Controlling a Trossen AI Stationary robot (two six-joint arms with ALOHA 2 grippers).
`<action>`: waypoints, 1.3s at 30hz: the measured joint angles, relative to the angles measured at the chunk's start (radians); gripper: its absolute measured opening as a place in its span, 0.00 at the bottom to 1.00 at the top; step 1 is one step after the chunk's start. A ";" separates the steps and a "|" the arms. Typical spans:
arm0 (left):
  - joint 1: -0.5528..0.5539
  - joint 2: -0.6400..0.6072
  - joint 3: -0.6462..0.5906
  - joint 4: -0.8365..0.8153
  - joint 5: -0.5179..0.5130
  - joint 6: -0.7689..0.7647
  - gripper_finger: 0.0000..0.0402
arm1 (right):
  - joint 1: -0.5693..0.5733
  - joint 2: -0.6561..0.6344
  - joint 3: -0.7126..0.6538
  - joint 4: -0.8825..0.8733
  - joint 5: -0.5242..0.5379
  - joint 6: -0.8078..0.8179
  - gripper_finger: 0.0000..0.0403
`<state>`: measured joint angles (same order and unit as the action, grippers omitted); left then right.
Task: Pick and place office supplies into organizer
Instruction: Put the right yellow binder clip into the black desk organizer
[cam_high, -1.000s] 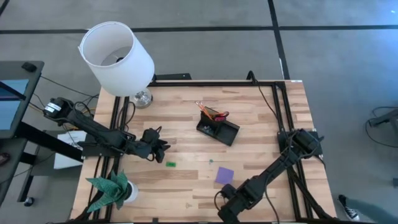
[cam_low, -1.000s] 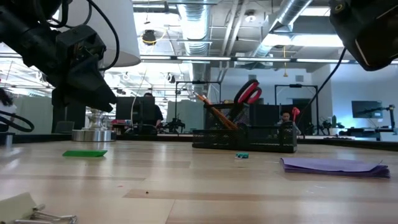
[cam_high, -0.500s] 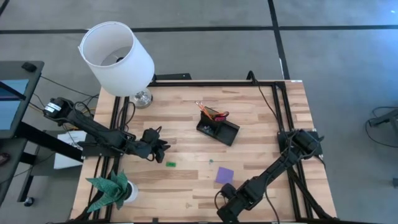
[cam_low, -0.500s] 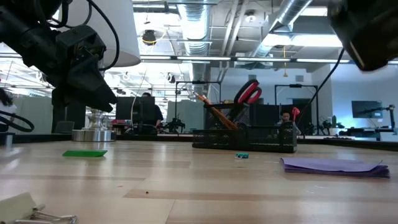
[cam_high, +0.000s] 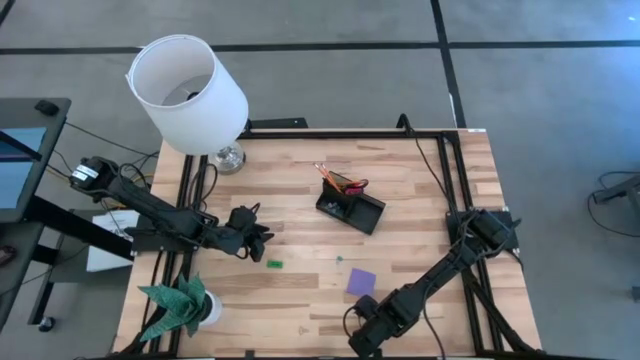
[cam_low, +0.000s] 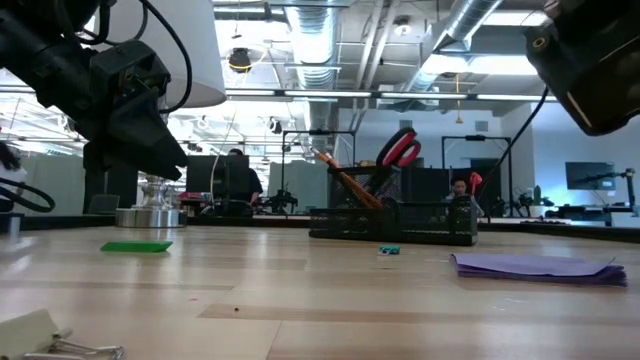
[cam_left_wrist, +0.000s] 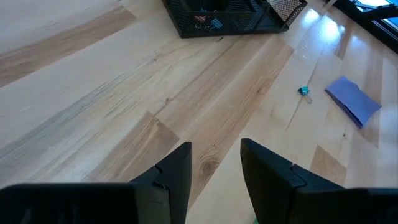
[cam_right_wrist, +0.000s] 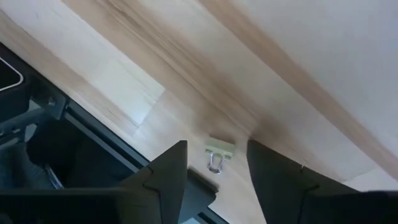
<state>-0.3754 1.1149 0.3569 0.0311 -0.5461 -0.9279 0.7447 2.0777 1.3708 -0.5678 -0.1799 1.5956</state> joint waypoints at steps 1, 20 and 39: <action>0.000 0.000 0.000 0.000 0.000 0.000 0.32 | 0.001 0.000 0.000 -0.001 0.000 0.005 0.41; 0.000 0.000 0.000 -0.024 -0.001 -0.001 0.32 | -0.018 0.003 -0.004 -0.012 0.002 -0.057 0.26; 0.000 0.000 0.000 -0.025 -0.015 -0.002 0.32 | -0.049 0.000 0.005 -0.151 -0.022 -0.182 0.24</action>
<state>-0.3756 1.1149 0.3569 0.0059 -0.5613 -0.9295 0.6956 2.0780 1.3755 -0.7183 -0.2019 1.4138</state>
